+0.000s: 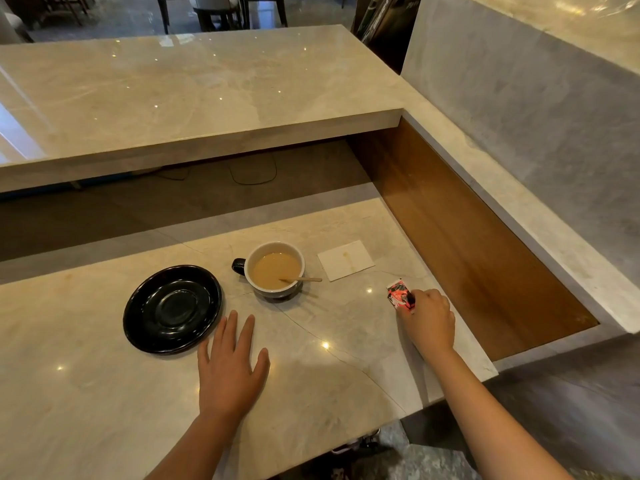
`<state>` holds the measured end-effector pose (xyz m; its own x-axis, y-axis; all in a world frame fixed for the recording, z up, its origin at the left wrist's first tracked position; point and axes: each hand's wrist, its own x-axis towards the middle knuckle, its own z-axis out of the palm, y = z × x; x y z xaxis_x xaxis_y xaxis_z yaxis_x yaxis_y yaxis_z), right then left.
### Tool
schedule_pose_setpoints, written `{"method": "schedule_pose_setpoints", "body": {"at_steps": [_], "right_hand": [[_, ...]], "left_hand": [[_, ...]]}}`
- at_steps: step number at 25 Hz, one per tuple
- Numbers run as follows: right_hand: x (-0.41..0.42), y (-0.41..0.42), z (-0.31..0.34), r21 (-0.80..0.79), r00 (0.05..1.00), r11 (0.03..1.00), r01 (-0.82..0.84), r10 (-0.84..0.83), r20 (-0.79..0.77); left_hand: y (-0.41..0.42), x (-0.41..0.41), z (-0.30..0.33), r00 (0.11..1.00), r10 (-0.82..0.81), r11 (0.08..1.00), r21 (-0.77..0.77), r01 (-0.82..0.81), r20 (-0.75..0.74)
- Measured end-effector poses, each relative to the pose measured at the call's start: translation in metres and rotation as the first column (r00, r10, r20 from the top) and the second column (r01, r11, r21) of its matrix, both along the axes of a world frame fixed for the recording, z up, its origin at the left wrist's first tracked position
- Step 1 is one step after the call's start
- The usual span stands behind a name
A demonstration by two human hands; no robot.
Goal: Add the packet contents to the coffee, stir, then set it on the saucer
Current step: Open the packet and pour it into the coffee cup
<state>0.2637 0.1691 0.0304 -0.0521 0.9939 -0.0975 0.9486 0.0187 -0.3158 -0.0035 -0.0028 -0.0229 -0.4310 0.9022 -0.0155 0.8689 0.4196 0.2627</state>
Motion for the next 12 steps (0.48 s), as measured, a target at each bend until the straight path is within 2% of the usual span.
{"method": "schedule_pose_setpoints", "body": {"at_steps": [6,10,12], "right_hand": [[-0.001,-0.003,0.001,-0.121,0.966,0.991,0.048,-0.077,-0.248],[-0.006,-0.016,0.005,-0.191,0.814,0.977,0.096,-0.187,-0.55],[-0.013,-0.019,0.011,-0.287,0.683,0.952,0.11,-0.282,-0.674]], "left_hand": [[0.0,0.001,0.001,1.0,0.003,1.0,-0.009,-0.003,0.014],[-0.001,0.002,0.001,1.0,-0.001,1.0,0.0,0.001,0.026],[-0.001,0.002,0.002,0.999,-0.007,1.0,0.017,0.006,0.035]]}}
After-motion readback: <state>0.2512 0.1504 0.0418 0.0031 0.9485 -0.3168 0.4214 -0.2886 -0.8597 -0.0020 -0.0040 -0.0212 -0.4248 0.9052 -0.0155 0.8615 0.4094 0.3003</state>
